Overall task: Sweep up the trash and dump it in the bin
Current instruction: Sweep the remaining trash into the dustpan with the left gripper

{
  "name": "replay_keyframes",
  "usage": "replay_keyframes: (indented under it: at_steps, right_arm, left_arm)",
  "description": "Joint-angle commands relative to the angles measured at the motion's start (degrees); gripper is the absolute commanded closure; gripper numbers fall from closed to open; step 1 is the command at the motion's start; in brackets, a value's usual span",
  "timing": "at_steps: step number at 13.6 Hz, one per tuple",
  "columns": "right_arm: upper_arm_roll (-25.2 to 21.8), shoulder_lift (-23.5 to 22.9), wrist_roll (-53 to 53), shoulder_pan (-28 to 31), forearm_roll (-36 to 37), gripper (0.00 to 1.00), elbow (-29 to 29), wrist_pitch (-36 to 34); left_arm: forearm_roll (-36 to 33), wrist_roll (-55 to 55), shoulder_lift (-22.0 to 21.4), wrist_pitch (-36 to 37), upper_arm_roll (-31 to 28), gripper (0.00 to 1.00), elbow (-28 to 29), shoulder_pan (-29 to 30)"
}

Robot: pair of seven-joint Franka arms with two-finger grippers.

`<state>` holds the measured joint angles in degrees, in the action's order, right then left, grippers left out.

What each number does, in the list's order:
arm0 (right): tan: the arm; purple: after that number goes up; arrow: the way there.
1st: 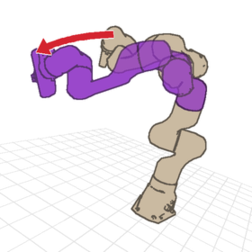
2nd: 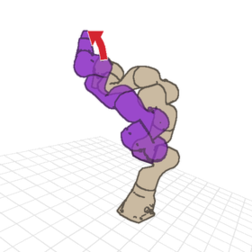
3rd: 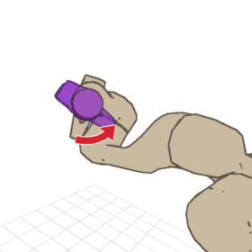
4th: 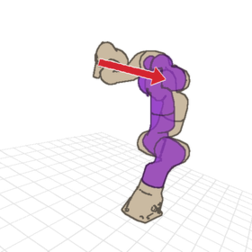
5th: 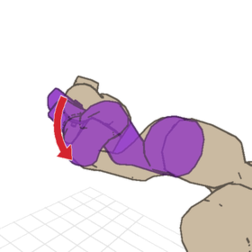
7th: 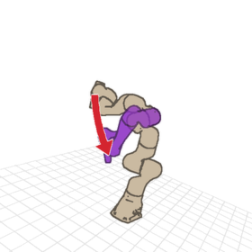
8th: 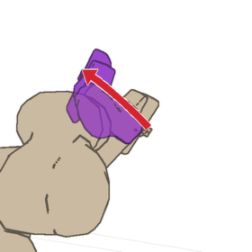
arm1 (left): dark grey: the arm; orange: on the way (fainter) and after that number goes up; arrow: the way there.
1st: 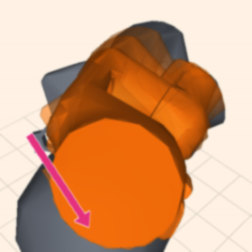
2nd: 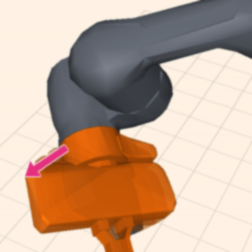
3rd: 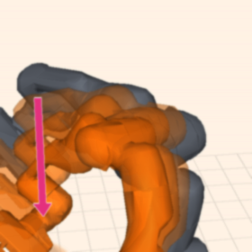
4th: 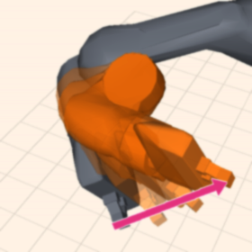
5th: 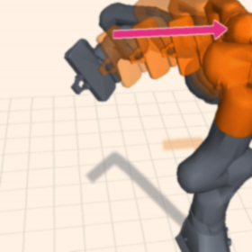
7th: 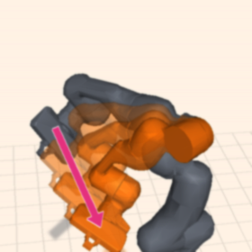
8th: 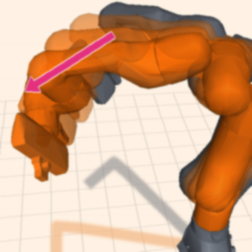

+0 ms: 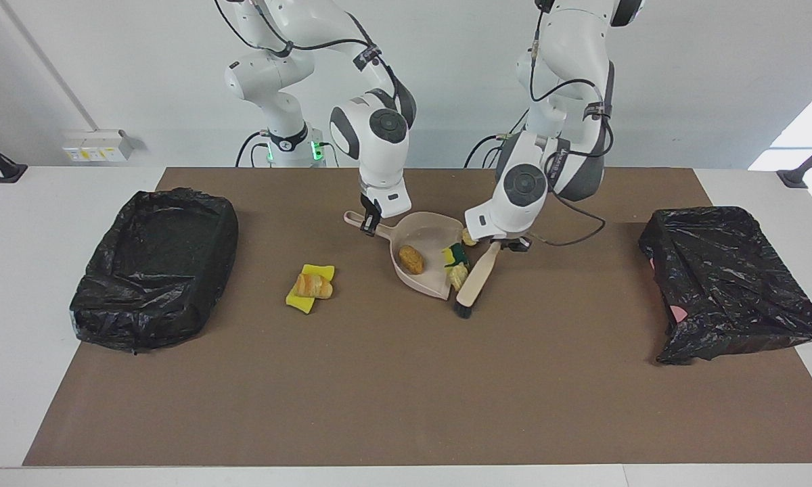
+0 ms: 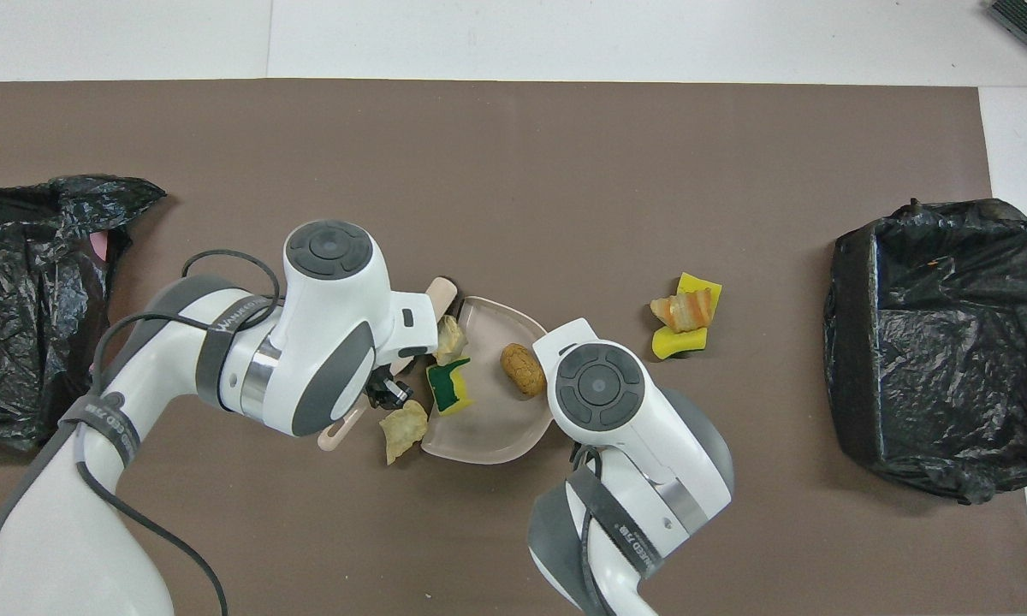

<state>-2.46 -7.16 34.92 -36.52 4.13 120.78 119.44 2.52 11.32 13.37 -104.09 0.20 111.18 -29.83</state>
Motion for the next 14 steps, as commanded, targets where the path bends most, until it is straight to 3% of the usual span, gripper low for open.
replay_keyframes:
  at_steps: [1, 4, 9, 12, 14]
  right_arm:
    - [0.2, 1.3, -0.8, 0.6, 1.3, 1.0, 1.9, 0.7]
    - [0.2, 1.3, -0.7, 0.7, 1.3, 1.0, 1.9, 0.7]
    - [0.2, 0.9, 4.9, 1.6, 1.3, 1.0, 1.9, 1.8]
    - [0.2, 0.0, 19.4, 3.5, 1.3, 1.0, 1.9, 4.0]
    - [0.2, -1.0, 23.6, 3.5, 1.3, 1.0, 1.8, 4.9]
  left_arm:
    - [1.2, 0.1, -4.2, 4.0, -0.6, 1.0, 3.1, -1.5]
    - [5.6, -3.4, -7.1, 8.0, -0.7, 1.0, 3.0, -0.8]
    - [7.9, -30.6, -11.3, 9.8, -0.6, 1.0, 3.7, -1.9]
    - [7.9, -36.6, -16.9, 8.7, -0.7, 1.0, 12.4, -4.7]
    - [7.9, -37.0, -21.0, 6.3, -0.8, 1.0, 19.5, -4.7]
